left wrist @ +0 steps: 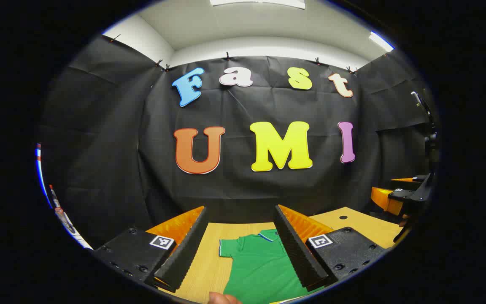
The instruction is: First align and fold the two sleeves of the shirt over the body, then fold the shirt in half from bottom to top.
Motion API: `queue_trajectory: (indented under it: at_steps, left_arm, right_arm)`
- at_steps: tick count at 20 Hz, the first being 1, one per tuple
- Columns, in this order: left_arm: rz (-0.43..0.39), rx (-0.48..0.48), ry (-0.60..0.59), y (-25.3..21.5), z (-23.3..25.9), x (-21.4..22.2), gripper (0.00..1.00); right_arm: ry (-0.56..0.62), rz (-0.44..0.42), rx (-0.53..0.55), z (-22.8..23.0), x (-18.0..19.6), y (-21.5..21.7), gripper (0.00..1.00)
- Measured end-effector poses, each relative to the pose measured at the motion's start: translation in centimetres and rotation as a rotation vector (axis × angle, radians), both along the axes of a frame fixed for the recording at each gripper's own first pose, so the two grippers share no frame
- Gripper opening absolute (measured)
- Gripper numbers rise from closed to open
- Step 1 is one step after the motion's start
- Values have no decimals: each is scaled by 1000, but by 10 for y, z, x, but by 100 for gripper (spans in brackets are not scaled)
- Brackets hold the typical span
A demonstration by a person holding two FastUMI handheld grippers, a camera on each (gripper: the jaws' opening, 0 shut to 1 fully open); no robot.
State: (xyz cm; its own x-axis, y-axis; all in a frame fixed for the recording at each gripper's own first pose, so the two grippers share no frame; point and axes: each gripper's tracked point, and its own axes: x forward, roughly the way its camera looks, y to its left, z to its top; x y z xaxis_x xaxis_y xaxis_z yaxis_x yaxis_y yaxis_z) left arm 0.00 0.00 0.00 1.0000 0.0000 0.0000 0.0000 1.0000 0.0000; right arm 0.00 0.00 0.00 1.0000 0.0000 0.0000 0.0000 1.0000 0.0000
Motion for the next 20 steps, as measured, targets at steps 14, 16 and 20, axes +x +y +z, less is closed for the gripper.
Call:
queue_trajectory:
  at_steps: [14, 16, 20]
  left_arm:
    - [45, -1, 58, 14, -20, 28, 100]
    - [42, 1, 65, 11, -22, 30, 100]
    - [43, 14, 89, 8, -27, 35, 100]
  right_arm:
    - [59, 44, -47, -9, 45, 9, 93]
    - [72, 42, -42, -12, 48, 6, 92]
    - [111, 45, -41, -24, 56, 2, 92]
